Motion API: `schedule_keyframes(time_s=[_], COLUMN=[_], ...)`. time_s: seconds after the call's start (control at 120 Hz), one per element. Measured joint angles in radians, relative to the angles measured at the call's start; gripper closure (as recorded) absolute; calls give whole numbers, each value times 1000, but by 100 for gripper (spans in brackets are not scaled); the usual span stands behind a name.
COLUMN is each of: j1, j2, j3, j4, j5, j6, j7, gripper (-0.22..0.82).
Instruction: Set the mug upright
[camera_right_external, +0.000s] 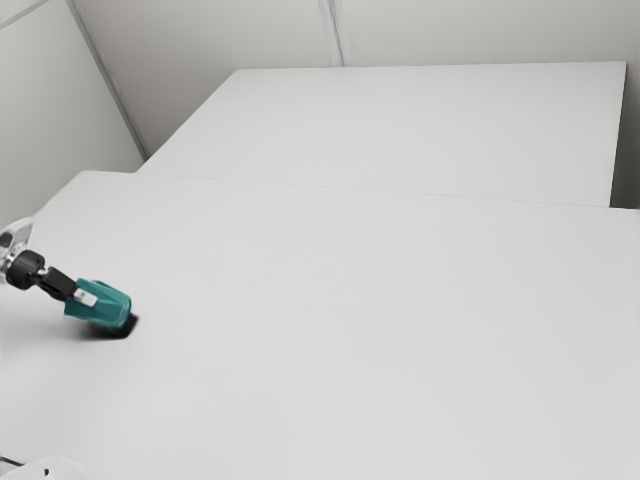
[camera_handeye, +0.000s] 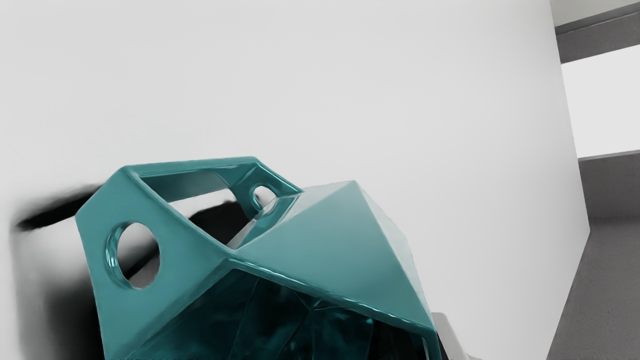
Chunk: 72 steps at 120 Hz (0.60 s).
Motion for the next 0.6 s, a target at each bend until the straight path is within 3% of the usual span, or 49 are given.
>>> schedule_keyframes(time_s=[0.117, 0.233, 0.383, 0.6], j1=[-8, -9, -9, -7], j2=[-46, -134, -287, -471], j3=[-15, -75, -196, -438], j4=[-21, -89, -213, -352], j5=[-5, -3, 15, 146], j6=[13, 63, 189, 409], j7=[6, 14, 12, -60], gripper=[77, 77, 78, 78])
